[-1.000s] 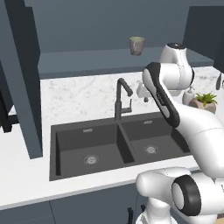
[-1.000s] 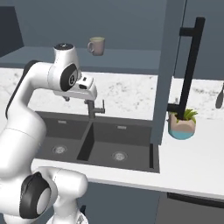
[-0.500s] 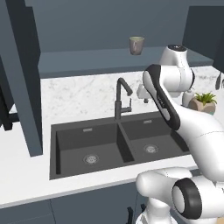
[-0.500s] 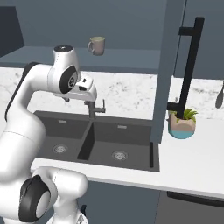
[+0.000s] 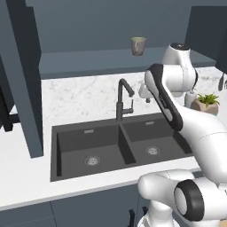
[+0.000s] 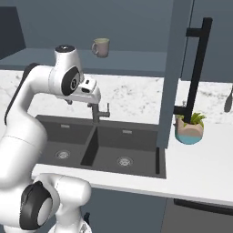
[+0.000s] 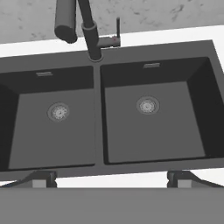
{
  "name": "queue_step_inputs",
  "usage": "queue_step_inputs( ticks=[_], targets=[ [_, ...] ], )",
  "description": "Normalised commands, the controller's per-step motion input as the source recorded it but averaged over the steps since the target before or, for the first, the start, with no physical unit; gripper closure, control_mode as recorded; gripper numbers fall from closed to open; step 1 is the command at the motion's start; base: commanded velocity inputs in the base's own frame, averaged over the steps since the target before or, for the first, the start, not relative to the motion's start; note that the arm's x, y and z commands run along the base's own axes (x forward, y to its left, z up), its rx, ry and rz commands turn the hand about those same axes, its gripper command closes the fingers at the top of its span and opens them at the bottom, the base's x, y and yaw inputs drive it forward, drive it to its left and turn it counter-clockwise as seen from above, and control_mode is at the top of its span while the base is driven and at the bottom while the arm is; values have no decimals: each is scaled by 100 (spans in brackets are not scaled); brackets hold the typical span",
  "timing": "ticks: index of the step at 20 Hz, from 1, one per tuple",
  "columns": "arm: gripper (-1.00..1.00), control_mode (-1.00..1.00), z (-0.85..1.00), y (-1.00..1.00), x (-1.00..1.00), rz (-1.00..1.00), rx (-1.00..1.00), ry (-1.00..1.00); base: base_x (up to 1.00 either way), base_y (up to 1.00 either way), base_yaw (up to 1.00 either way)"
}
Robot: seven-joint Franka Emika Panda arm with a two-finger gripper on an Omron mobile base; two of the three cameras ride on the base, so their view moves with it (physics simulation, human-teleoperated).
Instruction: Gather all objects into one cabinet and sort the glasses and bowls to opposite sides.
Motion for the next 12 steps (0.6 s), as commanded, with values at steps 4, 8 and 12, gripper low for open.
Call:
queue_step_inputs(
  ticks=[4,8,12],
  targets=[
    [-100,-100,74,7,48,-15,0,-3,0,0,0],
    [-100,-100,61,26,63,-19,0,-5,0,0,0],
    [-100,-100,26,20,64,-18,0,-1,0,0,0]
  ],
)
